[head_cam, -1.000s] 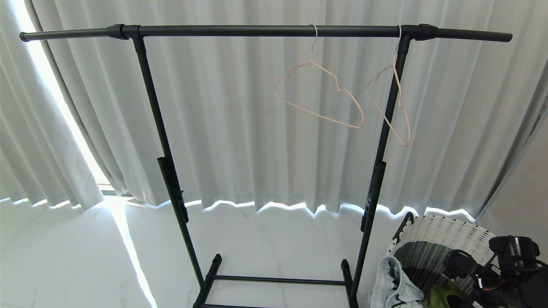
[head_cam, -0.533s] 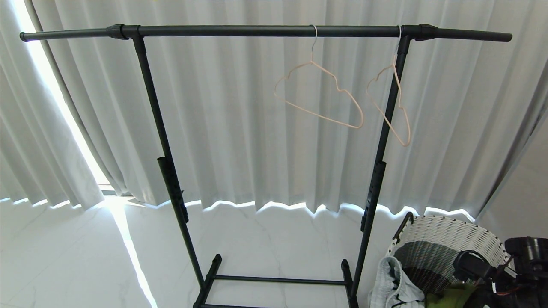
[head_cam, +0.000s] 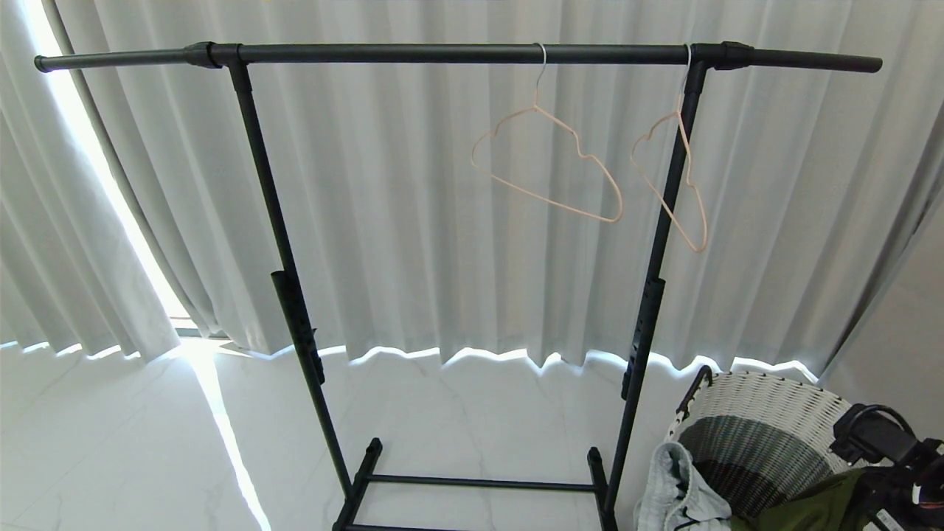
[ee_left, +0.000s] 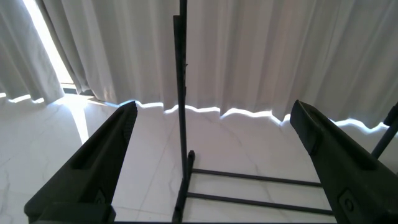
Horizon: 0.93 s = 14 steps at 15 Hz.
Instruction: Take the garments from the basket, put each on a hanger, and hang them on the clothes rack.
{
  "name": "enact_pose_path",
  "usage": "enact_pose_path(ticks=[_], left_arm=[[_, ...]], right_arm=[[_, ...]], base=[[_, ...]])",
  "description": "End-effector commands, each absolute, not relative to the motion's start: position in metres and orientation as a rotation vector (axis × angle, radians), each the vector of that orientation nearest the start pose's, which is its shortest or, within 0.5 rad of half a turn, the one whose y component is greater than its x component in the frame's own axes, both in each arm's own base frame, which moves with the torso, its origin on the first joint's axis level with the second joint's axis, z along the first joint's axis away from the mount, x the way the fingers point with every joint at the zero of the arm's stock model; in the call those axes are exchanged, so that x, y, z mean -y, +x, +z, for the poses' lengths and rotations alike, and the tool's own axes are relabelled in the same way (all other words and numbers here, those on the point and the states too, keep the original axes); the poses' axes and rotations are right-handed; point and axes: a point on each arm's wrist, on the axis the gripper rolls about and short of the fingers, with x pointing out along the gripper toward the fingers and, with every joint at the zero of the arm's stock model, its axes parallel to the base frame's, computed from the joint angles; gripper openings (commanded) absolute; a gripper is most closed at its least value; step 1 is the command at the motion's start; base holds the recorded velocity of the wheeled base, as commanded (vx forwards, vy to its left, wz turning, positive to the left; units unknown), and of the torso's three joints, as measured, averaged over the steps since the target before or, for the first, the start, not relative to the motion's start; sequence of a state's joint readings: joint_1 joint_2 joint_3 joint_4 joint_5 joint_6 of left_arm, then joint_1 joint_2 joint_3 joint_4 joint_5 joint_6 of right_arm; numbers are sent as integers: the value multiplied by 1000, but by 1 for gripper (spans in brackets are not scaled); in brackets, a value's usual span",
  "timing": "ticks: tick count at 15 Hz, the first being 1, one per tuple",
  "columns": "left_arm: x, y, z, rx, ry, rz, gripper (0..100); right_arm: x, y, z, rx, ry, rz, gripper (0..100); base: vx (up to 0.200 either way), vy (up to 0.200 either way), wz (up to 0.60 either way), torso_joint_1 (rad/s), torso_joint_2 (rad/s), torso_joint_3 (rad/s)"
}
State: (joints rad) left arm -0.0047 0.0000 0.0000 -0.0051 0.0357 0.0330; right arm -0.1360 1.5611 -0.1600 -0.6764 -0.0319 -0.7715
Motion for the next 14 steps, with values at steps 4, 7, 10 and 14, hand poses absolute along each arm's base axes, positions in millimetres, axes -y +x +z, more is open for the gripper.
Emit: enact_pose_path(ticks=[4,7,10,14], left_arm=[[-1,-23,76,4,32,31,100],[-1,-23,76,4,32,32,100],[-1,-23,76,4,43,31,100],[-1,-23,76,4,44,32,100]], right_arm=[[20,143,193,-544,-626,11,0],[16,112,241,-552,-568,3,0],[14,99,256,-502,-559,-15,0],[13,96,257,-482,-556,1,0]], base=[[0,0,0,0,0,0],[0,0,0,0,0,0],[0,0,0,0,0,0],[0,0,0,0,0,0]])
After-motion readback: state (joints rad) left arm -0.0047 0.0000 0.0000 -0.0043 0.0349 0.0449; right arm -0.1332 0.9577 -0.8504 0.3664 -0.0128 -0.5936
